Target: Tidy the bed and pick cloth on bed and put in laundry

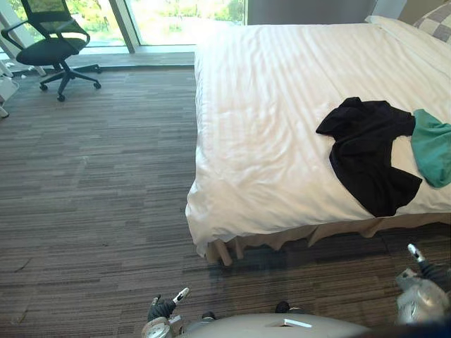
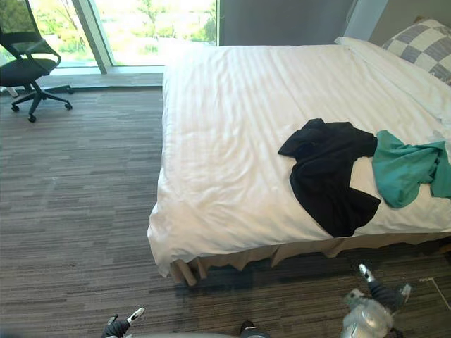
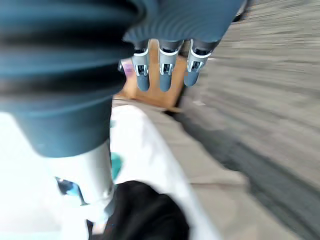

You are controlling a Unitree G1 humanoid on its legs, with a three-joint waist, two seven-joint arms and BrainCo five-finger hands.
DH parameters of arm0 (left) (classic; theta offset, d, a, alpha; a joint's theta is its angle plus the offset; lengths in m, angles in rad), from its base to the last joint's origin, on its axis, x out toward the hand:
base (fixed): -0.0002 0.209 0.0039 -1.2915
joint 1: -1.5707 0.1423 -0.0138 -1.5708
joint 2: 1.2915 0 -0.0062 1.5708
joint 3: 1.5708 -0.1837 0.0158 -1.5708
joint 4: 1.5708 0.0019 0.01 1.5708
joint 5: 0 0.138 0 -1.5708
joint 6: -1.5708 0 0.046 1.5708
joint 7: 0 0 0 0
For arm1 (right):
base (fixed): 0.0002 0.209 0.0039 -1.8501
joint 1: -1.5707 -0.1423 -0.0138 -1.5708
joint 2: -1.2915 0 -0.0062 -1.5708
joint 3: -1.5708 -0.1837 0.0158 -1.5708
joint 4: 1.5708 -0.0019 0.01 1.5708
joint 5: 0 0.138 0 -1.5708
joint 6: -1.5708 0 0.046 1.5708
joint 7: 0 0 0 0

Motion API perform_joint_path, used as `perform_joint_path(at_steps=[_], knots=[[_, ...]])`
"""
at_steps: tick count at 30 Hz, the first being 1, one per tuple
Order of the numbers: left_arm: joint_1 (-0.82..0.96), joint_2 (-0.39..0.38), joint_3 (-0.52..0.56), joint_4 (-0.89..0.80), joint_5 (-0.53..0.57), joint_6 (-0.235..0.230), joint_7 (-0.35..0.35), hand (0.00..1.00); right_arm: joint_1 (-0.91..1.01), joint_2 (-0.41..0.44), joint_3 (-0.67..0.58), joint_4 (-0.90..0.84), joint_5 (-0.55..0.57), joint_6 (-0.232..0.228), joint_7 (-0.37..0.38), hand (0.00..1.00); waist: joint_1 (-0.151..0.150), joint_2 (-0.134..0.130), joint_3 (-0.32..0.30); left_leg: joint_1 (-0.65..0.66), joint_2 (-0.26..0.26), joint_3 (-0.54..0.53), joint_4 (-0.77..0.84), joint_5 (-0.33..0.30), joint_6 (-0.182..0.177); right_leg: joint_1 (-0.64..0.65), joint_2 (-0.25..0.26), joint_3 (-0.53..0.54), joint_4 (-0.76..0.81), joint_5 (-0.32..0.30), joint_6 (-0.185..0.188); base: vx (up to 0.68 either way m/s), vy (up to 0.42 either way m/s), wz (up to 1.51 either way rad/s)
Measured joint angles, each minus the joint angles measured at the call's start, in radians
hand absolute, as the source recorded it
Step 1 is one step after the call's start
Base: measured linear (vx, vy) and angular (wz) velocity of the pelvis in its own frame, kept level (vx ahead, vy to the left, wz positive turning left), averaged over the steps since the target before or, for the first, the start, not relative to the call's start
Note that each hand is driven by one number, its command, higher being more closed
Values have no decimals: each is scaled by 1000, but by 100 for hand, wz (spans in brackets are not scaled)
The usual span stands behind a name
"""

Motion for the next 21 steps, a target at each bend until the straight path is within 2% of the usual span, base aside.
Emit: perform_joint_path(at_steps=[5, 8, 13, 17, 20, 21], knots=[[8, 8, -35, -1, -1, -13, -1, 0, -49, -83, 106, -37, -70, -2, 0, 100, 10, 0, 0, -8, -11, -34, 0, 0, 3, 7, -13, -26, 4, -8, 10, 16, 3, 17], [26, 13, -64, -21, -1, -18, -1, 0, -106, -128, 221, -49, -103, -29, 16, 100, 18, -2, 2, -18, -17, -55, 0, 2, 6, 9, -21, -42, 4, -10, 13, 16, 6, 21], [32, 14, -67, -30, -3, -30, 0, 0, -198, -136, 393, -49, -103, -54, 38, 100, 37, -14, 16, -36, -23, -88, 0, 7, 13, 9, -27, -67, 3, -13, 15, 9, -2, 20], [29, 18, -69, -40, -29, -34, 1, 0, -302, -138, 561, -47, -102, -77, 87, 100, 49, -21, 44, -78, -34, -150, 0, 22, 25, 2, -37, -97, 0, -13, 16, 14, 3, 45], [26, 20, -86, -57, -34, -38, 1, 0, -371, -140, 653, -30, -98, -85, 117, 100, 74, -24, 64, -93, -39, -178, 0, 29, 28, 3, -42, -115, -3, -12, 16, 16, 6, 32], [26, 22, -96, -71, -42, -41, 1, 0, -401, -139, 695, -24, -97, -89, 134, 100, 92, -25, 71, -107, -41, -198, 0, 33, 29, 5, -44, -129, -7, -12, 16, 20, 2, 52]])
